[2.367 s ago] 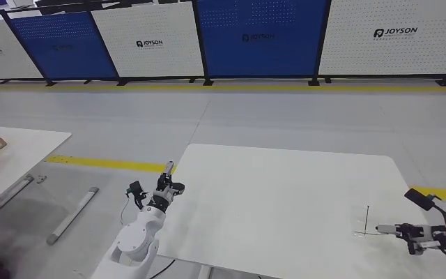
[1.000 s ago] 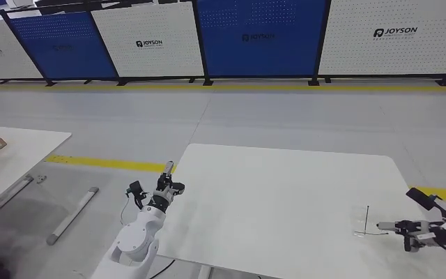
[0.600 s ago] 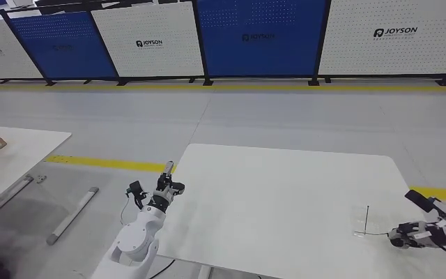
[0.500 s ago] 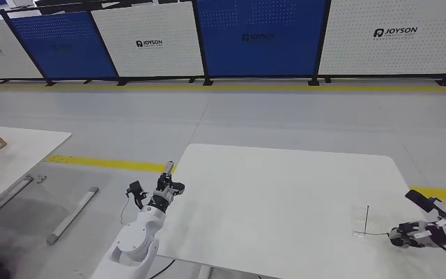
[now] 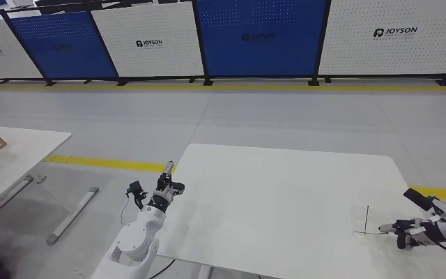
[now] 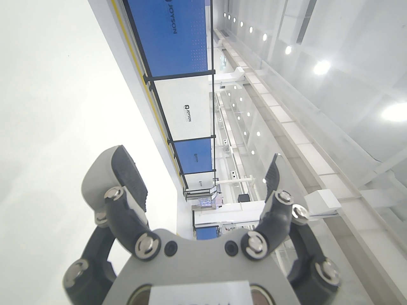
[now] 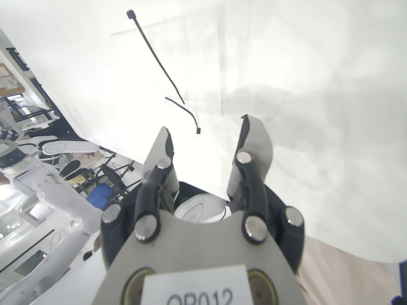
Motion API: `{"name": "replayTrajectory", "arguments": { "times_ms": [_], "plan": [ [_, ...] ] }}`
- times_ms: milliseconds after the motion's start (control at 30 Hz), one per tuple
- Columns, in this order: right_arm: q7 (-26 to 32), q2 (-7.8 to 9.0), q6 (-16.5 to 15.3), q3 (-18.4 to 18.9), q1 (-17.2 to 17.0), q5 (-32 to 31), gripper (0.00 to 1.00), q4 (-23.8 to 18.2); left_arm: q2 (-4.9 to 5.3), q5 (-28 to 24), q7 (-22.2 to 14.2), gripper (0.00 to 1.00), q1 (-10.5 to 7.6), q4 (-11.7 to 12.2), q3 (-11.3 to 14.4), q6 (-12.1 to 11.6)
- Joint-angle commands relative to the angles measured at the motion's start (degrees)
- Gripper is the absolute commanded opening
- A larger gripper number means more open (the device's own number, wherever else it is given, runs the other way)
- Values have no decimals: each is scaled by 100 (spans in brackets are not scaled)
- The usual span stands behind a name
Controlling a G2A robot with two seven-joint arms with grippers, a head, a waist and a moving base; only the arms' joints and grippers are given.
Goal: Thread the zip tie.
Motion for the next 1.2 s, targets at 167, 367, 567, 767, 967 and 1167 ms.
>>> {"name": "replayTrajectory", "arguments": {
  "times_ms": [167, 367, 567, 767, 967, 1167],
  "plan": [
    [30, -75, 35, -144, 169, -11, 38, 171, 0, 0, 0, 100, 0, 0, 0, 0],
    [30, -129, 39, -268, 287, -47, 29, 282, 0, 0, 0, 100, 0, 0, 0, 0],
    [30, -142, 46, -285, 323, -88, 24, 319, 0, 0, 0, 100, 0, 0, 0, 0],
    [24, -147, 36, -271, 304, -79, 27, 292, 0, 0, 0, 100, 0, 0, 0, 0],
    [26, -136, 67, -216, 302, -102, 23, 244, 0, 0, 0, 100, 0, 0, 0, 0],
    [30, -140, 131, -225, 294, -160, 18, 190, 0, 0, 0, 100, 0, 0, 0, 0]
  ]
}}
